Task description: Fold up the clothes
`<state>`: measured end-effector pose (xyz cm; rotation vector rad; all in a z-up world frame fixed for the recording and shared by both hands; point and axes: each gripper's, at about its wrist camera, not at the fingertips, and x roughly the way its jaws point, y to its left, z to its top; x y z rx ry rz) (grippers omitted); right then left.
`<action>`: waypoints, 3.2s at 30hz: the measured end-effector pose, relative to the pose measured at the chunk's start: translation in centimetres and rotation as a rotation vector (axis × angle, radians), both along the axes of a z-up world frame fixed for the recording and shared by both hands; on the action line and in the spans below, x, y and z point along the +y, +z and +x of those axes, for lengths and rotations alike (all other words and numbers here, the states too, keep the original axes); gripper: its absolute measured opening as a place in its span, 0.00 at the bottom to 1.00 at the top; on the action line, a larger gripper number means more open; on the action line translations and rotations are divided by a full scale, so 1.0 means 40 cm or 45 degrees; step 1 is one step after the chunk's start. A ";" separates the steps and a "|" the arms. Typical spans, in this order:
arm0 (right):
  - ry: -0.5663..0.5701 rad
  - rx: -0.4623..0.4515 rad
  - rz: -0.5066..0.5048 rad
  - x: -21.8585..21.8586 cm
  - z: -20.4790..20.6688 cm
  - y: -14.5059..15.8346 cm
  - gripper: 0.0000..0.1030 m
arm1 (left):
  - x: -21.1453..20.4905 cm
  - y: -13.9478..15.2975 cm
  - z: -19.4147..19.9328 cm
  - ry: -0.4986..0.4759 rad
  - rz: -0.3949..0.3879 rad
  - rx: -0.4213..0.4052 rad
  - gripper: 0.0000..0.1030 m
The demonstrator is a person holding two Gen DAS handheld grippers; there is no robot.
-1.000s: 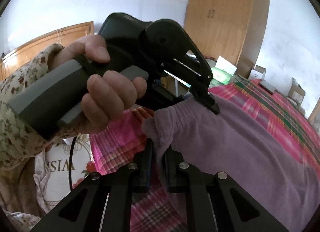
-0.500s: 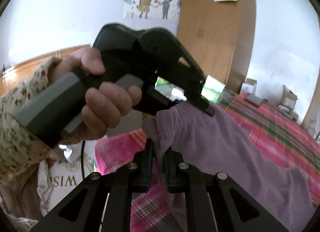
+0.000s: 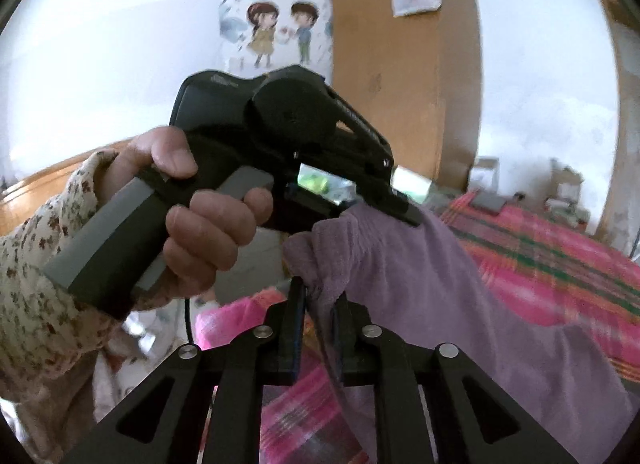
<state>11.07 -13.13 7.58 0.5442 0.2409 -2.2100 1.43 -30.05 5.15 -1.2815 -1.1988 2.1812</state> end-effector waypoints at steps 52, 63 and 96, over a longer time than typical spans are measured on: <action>0.118 -0.034 0.262 -0.069 0.000 -0.125 0.34 | -0.067 -0.121 -0.035 -0.087 0.000 -0.118 0.13; 0.130 -0.001 0.443 -0.178 -0.023 -0.190 0.34 | -0.096 -0.192 -0.059 -0.172 0.031 -0.160 0.14; -0.057 0.088 0.166 -0.068 0.015 -0.077 0.16 | -0.032 -0.027 -0.050 -0.158 -0.037 -0.019 0.13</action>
